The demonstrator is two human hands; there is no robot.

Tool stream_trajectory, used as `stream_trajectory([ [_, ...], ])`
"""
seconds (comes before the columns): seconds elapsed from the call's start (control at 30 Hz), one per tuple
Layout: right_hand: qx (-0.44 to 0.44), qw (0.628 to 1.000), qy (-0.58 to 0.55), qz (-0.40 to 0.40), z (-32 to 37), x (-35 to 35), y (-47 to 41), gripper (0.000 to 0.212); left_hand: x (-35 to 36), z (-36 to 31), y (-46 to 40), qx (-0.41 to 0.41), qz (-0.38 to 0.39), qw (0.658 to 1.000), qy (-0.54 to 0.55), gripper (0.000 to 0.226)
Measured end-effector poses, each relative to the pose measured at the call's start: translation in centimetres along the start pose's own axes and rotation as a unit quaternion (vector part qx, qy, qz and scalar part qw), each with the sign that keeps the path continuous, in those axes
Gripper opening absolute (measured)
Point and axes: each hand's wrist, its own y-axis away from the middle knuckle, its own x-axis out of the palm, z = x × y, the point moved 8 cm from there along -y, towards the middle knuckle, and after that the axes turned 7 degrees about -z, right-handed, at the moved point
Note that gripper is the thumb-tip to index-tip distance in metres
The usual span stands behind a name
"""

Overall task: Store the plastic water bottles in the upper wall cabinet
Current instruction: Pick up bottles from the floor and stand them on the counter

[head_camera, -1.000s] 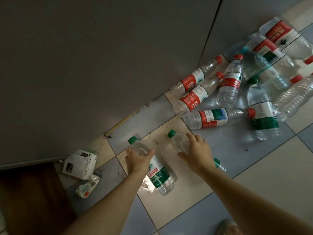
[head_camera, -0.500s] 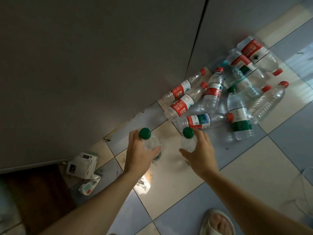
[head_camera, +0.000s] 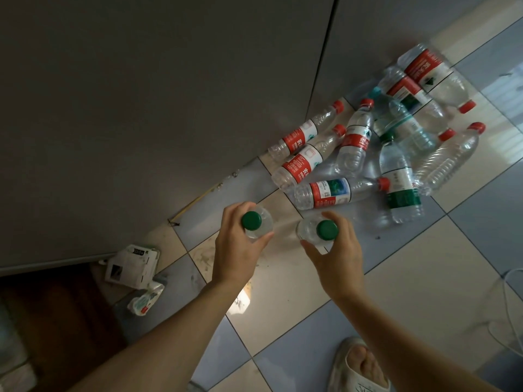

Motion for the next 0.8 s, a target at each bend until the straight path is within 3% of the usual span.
stream_trajectory([
  [0.2, 0.098, 0.993, -0.043, 0.055, -2.3, 1.2, -0.1, 0.087, 1.1, 2.3, -0.2, -0.111, 0.021, 0.993, 0.018, 0.077],
  [0.33, 0.221, 0.957, -0.155, 0.108, -4.9, 3.4, -0.1, 0.096, 3.6, 5.5, 0.7, -0.240, 0.095, 0.954, 0.153, 0.082],
  [0.4, 0.226, 0.948, -0.188, 0.121, -5.4, 4.3, -0.5, 0.089, 4.2, 6.4, 0.9, -0.275, 0.097, 0.939, 0.181, 0.087],
  [0.53, 0.206, 0.949, -0.204, 0.127, -5.8, 5.4, -1.7, 0.064, 5.0, 6.3, -0.3, -0.264, 0.087, 0.944, 0.176, 0.067],
  [0.8, 0.206, 0.943, -0.232, 0.123, -3.1, 3.9, -2.8, 0.065, 2.7, 3.3, -1.1, -0.263, 0.061, 0.946, 0.180, 0.059],
])
